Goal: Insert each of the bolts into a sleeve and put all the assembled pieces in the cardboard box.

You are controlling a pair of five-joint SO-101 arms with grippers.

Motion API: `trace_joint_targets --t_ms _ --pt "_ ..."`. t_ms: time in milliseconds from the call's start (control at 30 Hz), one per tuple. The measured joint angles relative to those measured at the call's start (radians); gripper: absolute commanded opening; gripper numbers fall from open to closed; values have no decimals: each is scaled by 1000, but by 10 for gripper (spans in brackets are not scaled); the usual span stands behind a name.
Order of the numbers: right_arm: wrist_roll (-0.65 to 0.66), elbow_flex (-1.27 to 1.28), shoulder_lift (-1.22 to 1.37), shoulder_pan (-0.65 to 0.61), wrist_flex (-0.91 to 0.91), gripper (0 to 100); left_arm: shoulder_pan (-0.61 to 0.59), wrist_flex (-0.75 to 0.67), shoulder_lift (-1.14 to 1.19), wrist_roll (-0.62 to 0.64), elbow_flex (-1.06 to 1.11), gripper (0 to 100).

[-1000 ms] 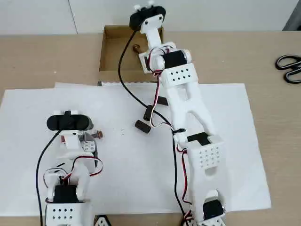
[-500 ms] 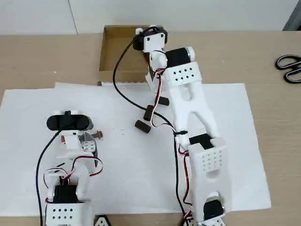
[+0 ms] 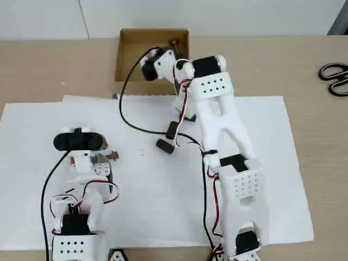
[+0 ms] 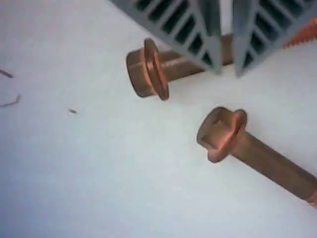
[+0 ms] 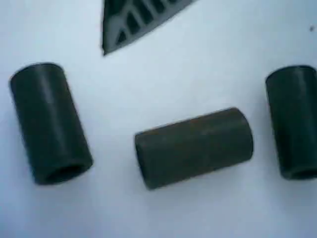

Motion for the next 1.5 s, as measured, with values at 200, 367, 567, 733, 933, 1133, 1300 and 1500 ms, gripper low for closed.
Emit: trace_joint_targets --t_ms 200,367,567,733,933,1133,1300,1500 --pt "81 26 2 2 0 219 0 0 0 0 0 6" --pt "117 28 54 2 -12 218 0 0 0 0 0 6" --pt "138 28 109 2 -48 139 0 0 0 0 0 6" --pt "141 28 143 8 -75 139 0 0 0 0 0 6" --pt "141 28 190 12 -123 174 0 0 0 0 0 6" --pt "141 28 216 9 -126 174 0 0 0 0 0 6" --pt "141 26 232 11 -130 162 0 0 0 0 0 6" --pt "141 23 236 14 -160 46 0 0 0 0 0 6"
